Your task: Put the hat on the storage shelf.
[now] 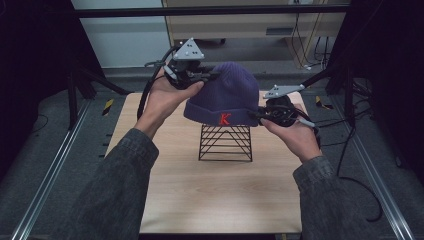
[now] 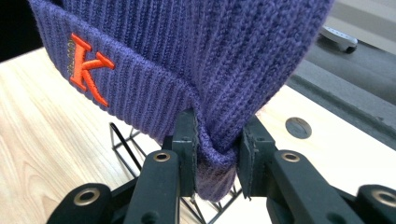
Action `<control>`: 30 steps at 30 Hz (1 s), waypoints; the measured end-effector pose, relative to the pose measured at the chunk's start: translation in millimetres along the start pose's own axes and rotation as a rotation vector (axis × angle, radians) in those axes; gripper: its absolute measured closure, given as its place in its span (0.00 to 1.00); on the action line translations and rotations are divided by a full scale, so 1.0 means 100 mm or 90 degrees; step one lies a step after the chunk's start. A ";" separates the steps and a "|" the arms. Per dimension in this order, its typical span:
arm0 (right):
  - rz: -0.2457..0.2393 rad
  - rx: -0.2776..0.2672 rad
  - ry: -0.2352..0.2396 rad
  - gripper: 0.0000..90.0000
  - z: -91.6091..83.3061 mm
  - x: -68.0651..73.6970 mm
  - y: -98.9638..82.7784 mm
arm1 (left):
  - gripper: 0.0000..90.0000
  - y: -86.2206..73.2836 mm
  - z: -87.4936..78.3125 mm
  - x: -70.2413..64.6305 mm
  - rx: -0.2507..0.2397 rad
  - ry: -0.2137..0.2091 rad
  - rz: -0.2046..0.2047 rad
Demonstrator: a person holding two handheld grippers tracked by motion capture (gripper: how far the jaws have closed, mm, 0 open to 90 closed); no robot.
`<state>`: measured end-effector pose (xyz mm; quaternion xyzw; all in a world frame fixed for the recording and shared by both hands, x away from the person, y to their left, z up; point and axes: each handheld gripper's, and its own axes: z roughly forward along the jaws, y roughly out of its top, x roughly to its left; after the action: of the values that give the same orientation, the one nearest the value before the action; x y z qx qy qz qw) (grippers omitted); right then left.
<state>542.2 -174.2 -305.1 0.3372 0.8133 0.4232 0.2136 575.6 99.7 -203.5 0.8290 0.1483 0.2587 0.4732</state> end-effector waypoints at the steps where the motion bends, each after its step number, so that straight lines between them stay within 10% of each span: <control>1: 0.003 0.001 -0.005 0.79 0.01 -0.01 -0.02 | 0.89 -0.02 0.02 0.01 -0.002 -0.002 -0.006; 30: 0.003 0.058 -0.025 0.79 0.27 -0.01 -0.49 | 0.88 -0.60 0.38 -0.19 0.040 -0.006 -0.018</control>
<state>541.7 -180.9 -360.7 0.3566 0.8268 0.3795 0.2127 581.4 93.8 -276.3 0.8425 0.1659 0.2436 0.4510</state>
